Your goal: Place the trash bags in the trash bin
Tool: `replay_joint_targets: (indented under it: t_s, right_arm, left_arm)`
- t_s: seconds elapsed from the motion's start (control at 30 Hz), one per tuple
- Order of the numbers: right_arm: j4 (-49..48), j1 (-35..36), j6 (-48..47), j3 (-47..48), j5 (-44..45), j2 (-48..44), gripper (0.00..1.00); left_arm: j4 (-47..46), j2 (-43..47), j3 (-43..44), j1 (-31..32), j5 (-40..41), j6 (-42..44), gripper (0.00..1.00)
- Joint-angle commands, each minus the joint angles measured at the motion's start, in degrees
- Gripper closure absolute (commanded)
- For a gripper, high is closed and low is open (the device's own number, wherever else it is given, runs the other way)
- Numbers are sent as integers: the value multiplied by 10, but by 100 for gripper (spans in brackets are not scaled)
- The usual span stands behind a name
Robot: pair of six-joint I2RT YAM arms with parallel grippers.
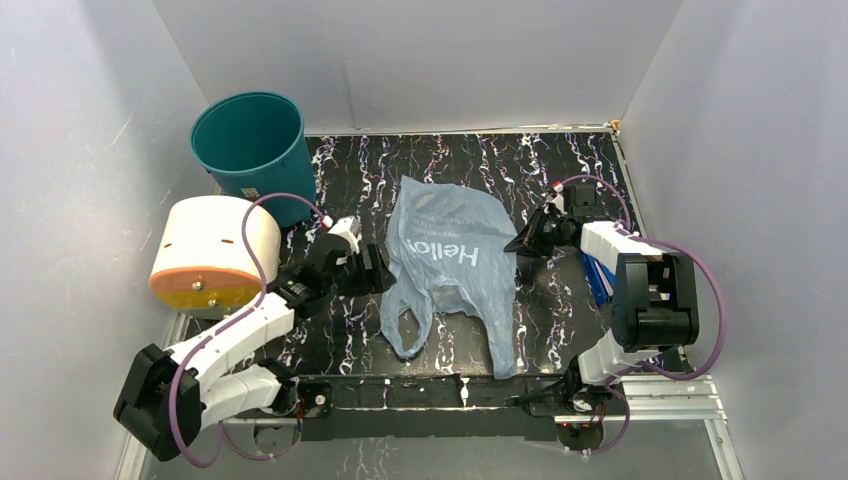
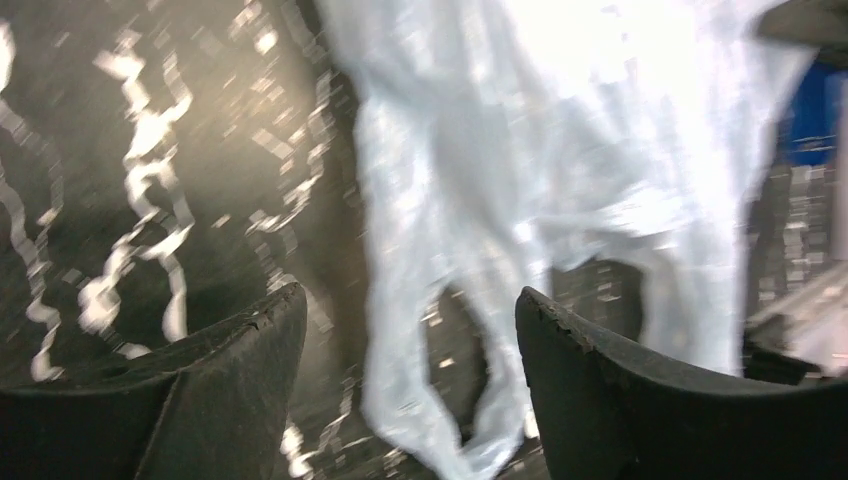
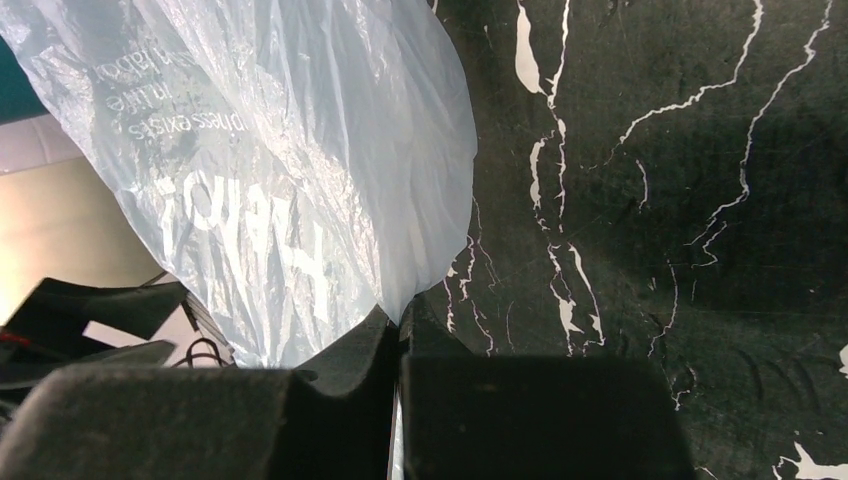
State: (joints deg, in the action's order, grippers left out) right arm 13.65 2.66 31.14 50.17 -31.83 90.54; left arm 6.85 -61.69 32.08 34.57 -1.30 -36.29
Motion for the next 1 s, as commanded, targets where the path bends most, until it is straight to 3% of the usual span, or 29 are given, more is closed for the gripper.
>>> replay_joint_targets:
  t_s: [0.0,0.2,0.43,0.57,0.77,0.9,0.97]
  right_arm:
    - [1,0,-14,13,-24,-6,91]
    - [-1,0,-13,9,-42,-9,91]
    - [-3,0,-10,8,-64,-8,91]
    - [4,0,-17,12,-61,-5,91]
    - [29,0,-39,31,-21,-11,91]
    - [112,-1,-96,90,147,-3,93]
    - [128,-1,-109,119,183,-5,94]
  left_arm:
    - [-119,-27,33,-3,-73,-50,26]
    - [-222,-142,55,5,-88,-87,32]
    - [-275,-237,66,7,-92,-99,38]
    - [-319,-255,71,7,-115,-110,63]
    - [-204,-216,102,5,-75,-47,97]
    - [-83,-167,125,-3,-17,17,100]
    - [-20,-143,139,-12,-1,48,100]
